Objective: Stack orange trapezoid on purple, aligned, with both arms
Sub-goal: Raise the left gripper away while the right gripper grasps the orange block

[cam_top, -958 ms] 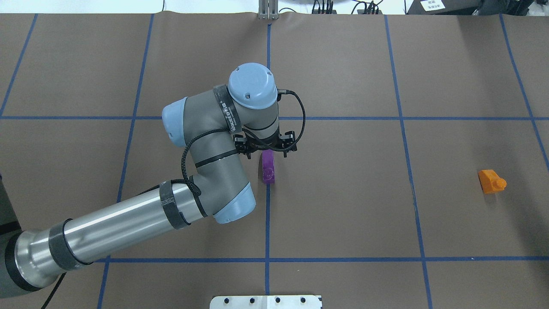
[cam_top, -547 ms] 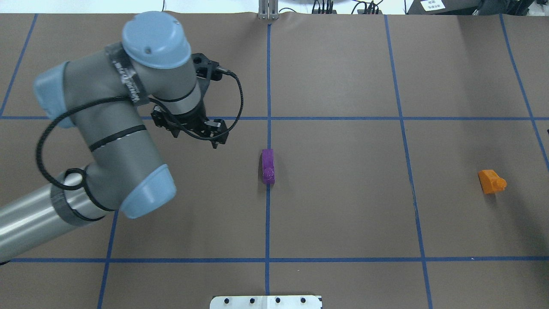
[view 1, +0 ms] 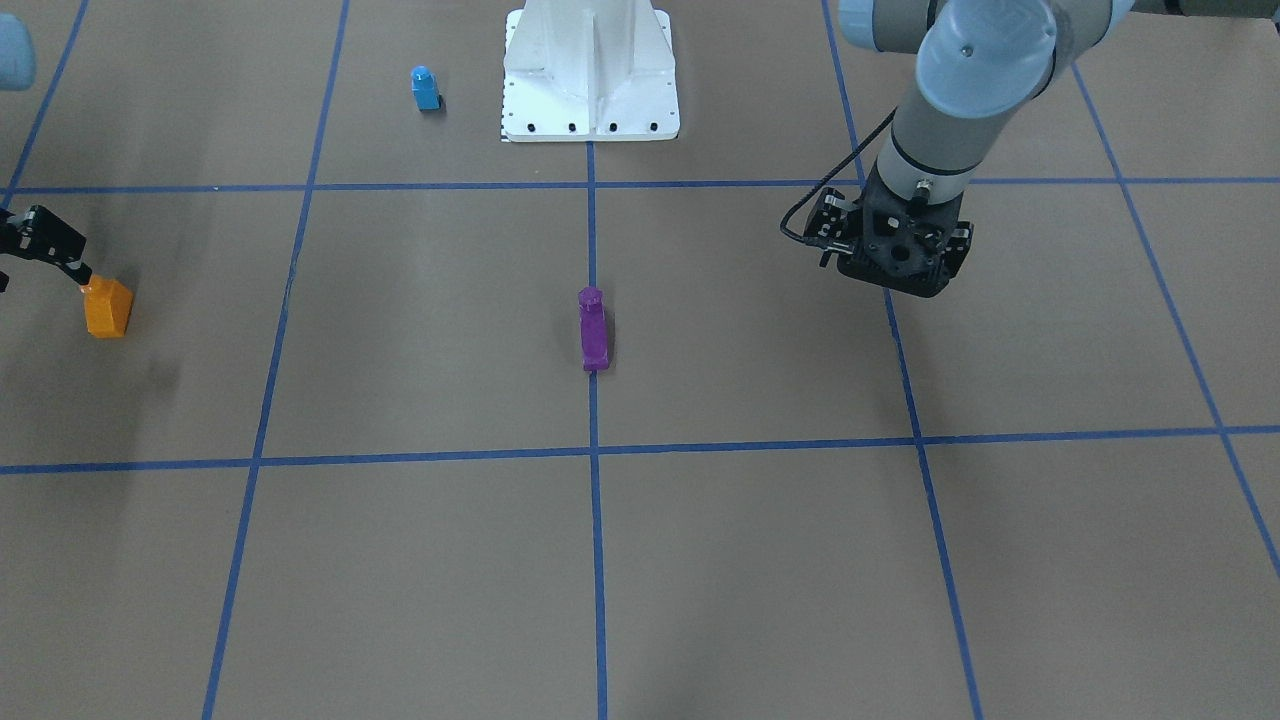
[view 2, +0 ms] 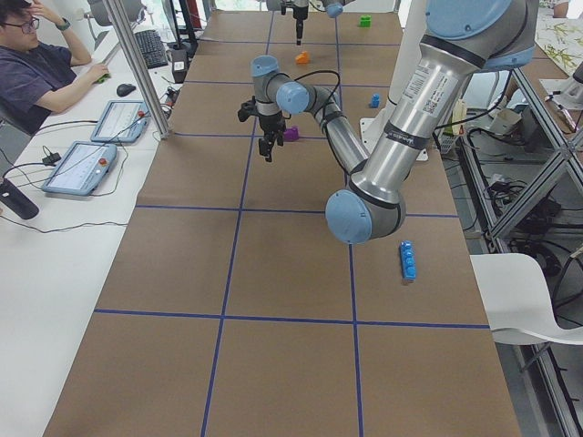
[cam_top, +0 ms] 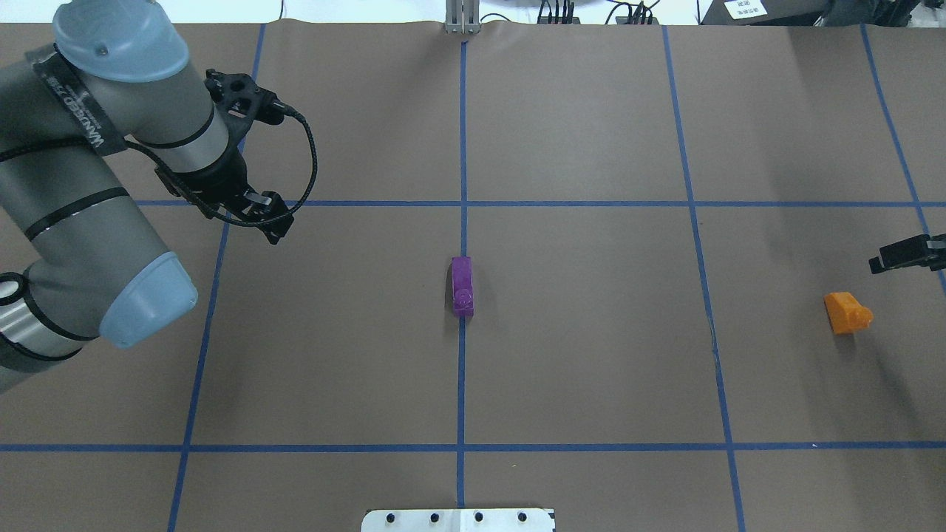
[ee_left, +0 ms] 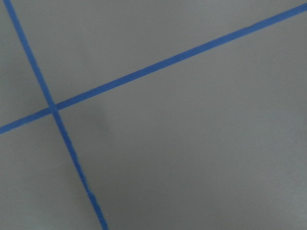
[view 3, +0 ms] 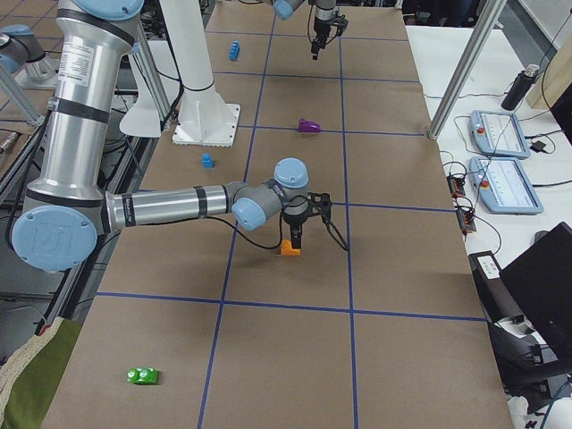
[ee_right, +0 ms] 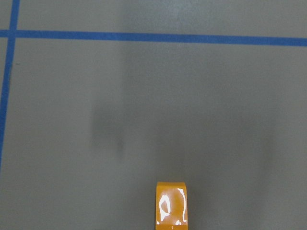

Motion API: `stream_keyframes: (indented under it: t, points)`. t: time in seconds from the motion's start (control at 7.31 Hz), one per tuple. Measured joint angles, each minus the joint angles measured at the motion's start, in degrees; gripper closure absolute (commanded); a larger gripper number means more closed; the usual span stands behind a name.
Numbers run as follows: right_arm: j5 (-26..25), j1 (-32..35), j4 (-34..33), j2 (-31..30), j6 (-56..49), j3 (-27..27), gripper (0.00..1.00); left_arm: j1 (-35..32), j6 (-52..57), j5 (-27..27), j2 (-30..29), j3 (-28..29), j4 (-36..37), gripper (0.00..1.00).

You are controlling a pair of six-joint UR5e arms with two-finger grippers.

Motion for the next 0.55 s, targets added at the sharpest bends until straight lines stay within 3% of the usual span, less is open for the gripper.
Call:
stream_keyframes:
  t: [0.27,0.55]
  points:
    - [-2.3,-3.2,4.5,-0.3,1.6,-3.8,0.00,-0.2,0.1,-0.1,1.0,0.0,-1.3,0.00]
    - [-2.1,-4.0,6.1,-0.3,1.9,-5.3,0.13,-0.2,0.0,-0.1,1.1,-0.1,-1.5,0.00]
